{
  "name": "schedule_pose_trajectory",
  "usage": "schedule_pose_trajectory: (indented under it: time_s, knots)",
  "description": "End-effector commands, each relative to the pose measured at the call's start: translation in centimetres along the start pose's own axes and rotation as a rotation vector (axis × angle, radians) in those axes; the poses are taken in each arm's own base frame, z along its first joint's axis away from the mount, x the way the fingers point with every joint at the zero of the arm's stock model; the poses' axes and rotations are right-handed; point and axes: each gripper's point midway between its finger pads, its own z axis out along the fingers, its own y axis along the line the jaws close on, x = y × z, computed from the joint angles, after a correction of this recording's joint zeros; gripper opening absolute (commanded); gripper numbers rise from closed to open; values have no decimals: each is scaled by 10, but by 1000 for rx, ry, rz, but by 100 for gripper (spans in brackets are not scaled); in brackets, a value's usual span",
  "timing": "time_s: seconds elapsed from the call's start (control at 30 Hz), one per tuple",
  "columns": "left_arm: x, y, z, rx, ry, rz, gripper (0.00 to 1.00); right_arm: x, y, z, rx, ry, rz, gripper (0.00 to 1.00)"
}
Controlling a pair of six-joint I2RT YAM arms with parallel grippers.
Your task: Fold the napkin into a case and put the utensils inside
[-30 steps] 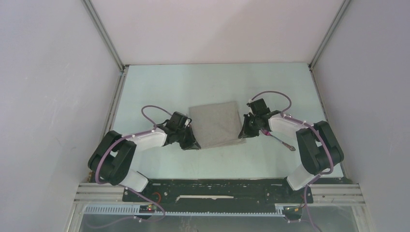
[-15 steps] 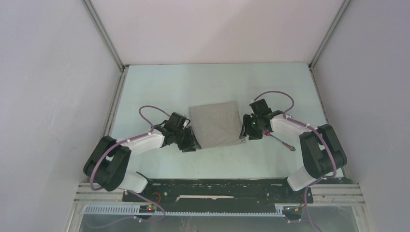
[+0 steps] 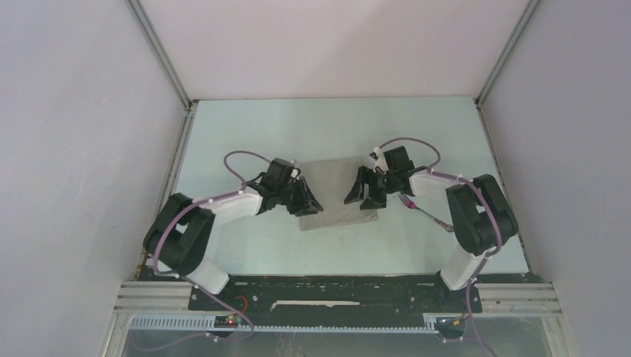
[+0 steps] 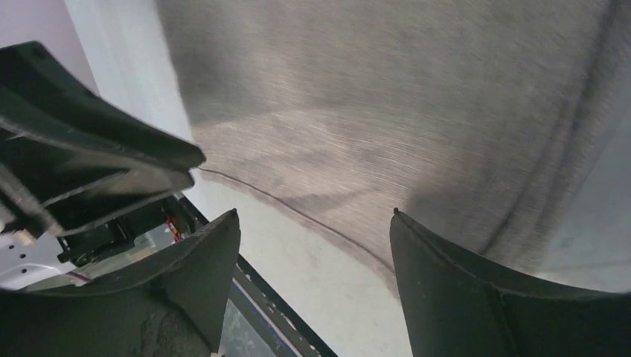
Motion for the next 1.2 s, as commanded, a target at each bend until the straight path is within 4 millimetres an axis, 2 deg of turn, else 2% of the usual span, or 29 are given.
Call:
schedule_pose_trajectory:
  time_s: [0.0, 0.03, 0.1, 0.17, 0.23, 0.27, 0.33, 0.37, 0.43, 0.47, 0.5, 0.6, 0.67, 0.73, 0.8, 0.87, 0.93, 1.0, 1.07, 1.1, 1.17]
  knots:
    - [11, 29, 23, -32, 32, -34, 33, 11, -13, -3, -89, 27, 86, 81]
    - [16, 46, 23, -78, 35, -42, 33, 15, -26, -4, -48, 21, 102, 81]
    - [22, 71, 21, -140, 31, -36, 35, 19, -36, -8, 7, 16, 96, 81]
    - [23, 75, 13, -166, 30, 8, 39, 12, -27, -15, 30, -21, 41, 82]
    - [12, 50, 2, -104, 3, 60, 44, -9, -3, -25, 13, -79, -25, 86]
    - [3, 31, -4, -56, -18, 90, 47, -23, 10, -28, -13, -114, -52, 88]
    - [-18, -5, -16, 28, -63, 131, 51, -54, 34, -28, -86, -163, -76, 92]
    - [-30, -17, -18, 54, -83, 131, 53, -69, 42, -21, -122, -172, -72, 92]
    - [-61, -31, -16, 86, -124, 92, 54, -98, 57, -4, -185, -158, -41, 91]
    - [-75, -33, -11, 107, -138, 58, 54, -106, 64, 7, -228, -140, -28, 90]
    - [-86, -33, -3, 128, -140, 17, 54, -118, 66, 19, -260, -154, -15, 91]
    - [-124, -31, 19, 153, -201, -45, 53, -140, 71, 37, -342, -169, 36, 91]
    - [-143, -19, 32, 109, -234, -53, 53, -150, 65, 44, -363, -177, 60, 91]
    - [-155, 0, 43, 66, -250, -81, 54, -158, 49, 50, -341, -185, 88, 91]
    - [-159, 33, 55, 1, -238, -145, 54, -161, 30, 52, -307, -183, 112, 91]
    - [-160, 60, 55, -42, -241, -197, 54, -164, 8, 50, -255, -200, 113, 91]
    - [-162, 74, 50, -68, -257, -202, 55, -168, -13, 46, -199, -217, 122, 91]
    - [-163, 78, 46, -83, -262, -186, 55, -175, -37, 40, -160, -224, 165, 91]
    - [-164, 74, 41, -82, -265, -168, 55, -178, -55, 34, -131, -228, 201, 91]
    - [-166, 65, 37, -60, -267, -147, 55, -179, -59, 30, -118, -232, 202, 91]
    - [-170, 36, 27, 9, -258, -89, 56, -181, -46, 17, -118, -242, 161, 91]
